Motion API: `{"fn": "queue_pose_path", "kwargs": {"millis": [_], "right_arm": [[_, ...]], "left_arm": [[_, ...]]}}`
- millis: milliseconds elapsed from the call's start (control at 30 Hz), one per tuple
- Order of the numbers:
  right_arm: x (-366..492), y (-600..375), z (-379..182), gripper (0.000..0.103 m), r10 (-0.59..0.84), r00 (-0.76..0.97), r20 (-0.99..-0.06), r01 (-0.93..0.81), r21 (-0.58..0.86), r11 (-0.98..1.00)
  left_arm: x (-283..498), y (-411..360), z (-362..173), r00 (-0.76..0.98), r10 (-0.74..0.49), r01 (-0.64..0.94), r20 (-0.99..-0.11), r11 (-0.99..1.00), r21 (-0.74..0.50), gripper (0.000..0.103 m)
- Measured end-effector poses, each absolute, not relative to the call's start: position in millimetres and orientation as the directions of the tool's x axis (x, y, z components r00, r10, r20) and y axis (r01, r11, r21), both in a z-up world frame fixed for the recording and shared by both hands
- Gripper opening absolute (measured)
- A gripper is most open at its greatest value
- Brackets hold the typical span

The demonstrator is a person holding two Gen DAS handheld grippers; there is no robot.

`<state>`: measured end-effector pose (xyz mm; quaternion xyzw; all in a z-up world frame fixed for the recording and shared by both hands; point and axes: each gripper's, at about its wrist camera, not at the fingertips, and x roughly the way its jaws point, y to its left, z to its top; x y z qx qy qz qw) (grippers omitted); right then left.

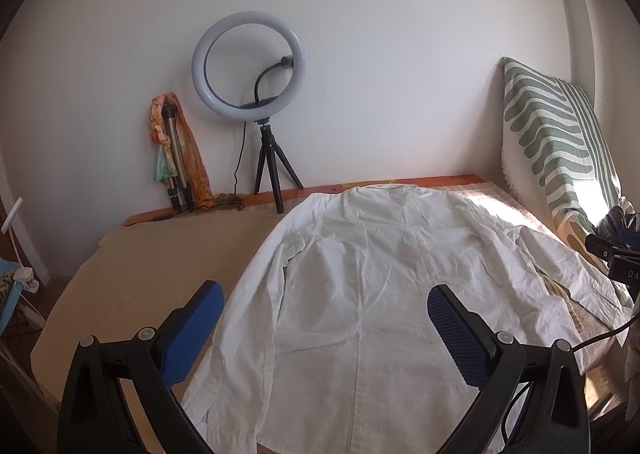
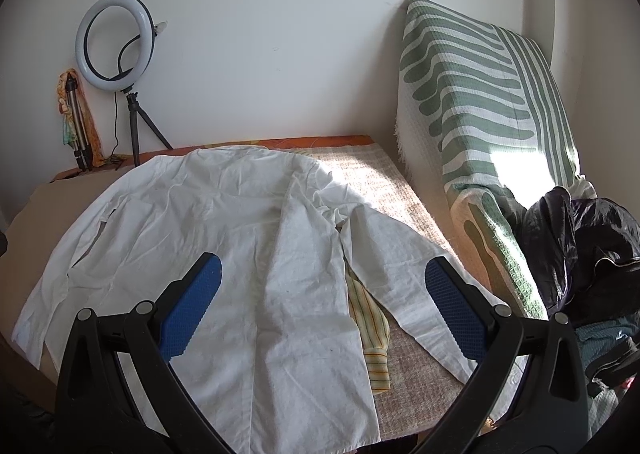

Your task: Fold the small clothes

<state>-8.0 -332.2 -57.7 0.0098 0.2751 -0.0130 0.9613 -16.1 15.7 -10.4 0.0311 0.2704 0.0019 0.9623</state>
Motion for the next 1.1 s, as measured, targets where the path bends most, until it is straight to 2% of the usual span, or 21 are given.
{"fn": "queue_pose_path", "kwargs": {"millis": [1100], "right_arm": [[-9.5, -328.9, -53.3, 0.103, 0.003, 0.852, -0.524, 0.014, 0.027, 1.000]], "left_arm": [[-16.3, 16.2, -13.1, 0.851, 0.024, 0.008, -0.525, 0.998, 0.060, 0.103]]}}
